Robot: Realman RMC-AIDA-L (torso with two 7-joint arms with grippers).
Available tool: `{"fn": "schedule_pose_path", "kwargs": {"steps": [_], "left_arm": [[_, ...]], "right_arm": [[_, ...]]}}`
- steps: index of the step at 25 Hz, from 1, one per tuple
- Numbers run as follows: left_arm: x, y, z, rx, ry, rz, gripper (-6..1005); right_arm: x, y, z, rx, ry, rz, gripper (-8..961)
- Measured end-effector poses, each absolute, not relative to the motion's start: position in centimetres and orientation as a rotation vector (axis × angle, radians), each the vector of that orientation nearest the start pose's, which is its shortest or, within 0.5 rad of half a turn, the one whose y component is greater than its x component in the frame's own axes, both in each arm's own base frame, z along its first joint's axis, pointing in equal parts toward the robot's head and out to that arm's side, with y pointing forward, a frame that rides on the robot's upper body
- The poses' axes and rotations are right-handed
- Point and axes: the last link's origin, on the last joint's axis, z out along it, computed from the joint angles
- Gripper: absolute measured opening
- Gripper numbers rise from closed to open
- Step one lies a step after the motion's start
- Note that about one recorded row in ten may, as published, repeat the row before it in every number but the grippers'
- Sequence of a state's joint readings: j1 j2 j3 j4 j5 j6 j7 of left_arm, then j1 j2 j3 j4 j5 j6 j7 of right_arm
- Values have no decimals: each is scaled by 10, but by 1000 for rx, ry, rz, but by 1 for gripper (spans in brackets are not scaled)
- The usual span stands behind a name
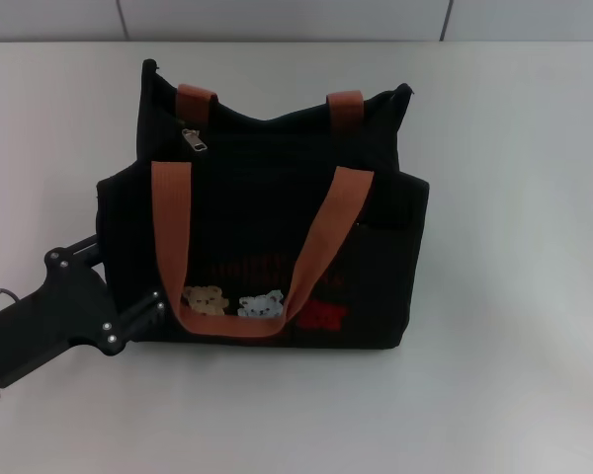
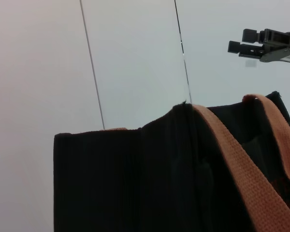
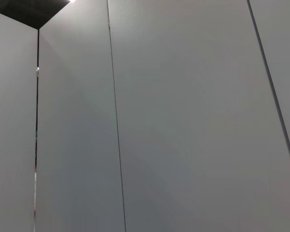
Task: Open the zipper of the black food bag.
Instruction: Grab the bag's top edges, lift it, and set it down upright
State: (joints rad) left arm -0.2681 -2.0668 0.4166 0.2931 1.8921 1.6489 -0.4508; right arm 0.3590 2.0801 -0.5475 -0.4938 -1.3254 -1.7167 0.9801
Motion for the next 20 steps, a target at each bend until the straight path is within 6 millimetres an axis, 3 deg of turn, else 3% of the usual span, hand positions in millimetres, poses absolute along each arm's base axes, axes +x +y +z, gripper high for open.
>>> {"fn": "schedule_pose_path", "kwargs": {"steps": [5,20], "left_arm": [[-333,227,-15,-2334,-147,-799,530],[-331,222,-11,-2319,-133,-843,427]], "right_arm": [[283,298,69,-1968,312,1293,735],[282,298,70,-1965,307,1298,734]]}}
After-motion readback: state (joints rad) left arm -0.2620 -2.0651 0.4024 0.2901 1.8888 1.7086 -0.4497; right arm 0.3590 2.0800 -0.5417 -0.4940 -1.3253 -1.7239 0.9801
